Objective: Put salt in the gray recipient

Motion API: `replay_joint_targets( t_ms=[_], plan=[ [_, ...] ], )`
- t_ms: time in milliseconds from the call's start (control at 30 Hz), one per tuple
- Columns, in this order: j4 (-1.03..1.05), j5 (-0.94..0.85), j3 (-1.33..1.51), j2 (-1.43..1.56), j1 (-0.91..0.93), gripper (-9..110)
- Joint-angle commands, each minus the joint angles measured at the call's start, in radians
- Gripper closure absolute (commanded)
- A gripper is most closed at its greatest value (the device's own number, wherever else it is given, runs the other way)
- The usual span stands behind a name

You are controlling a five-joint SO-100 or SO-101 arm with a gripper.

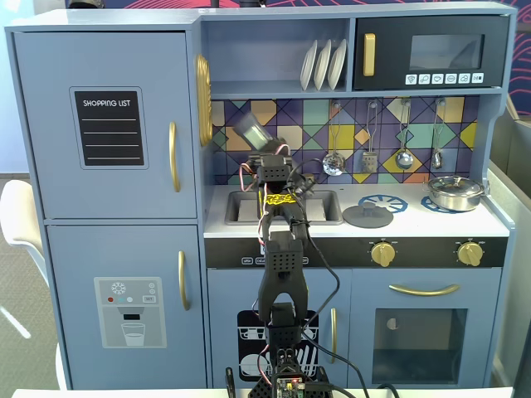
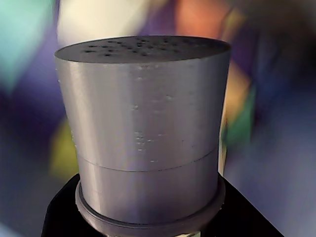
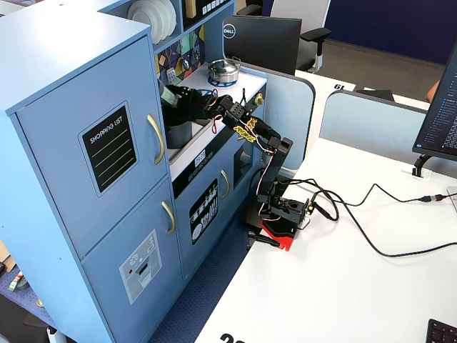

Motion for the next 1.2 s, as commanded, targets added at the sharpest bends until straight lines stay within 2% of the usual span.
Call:
replay_joint_targets(
  t_ms=[0, 300, 400, 633, 733, 800, 1033, 1167],
  plan=[
    [0.034, 0.029, -0.046, 0.011, 0.020, 101],
    [-0.367, -0.147, -0.066, 0.000, -0.098, 101],
    [-0.331, -0.137, -0.087, -0.008, -0.087, 101],
    [0.026, -0.046, -0.086, 0.000, 0.008, 101],
    [0.058, -0.040, -0.063, 0.002, 0.018, 101],
    [0.009, -0.049, -0.043, 0.009, 0.005, 101],
    [-0.354, -0.152, -0.017, 0.020, -0.069, 101],
    [-0.373, -0.161, -0.049, -0.005, -0.066, 101]
  ],
)
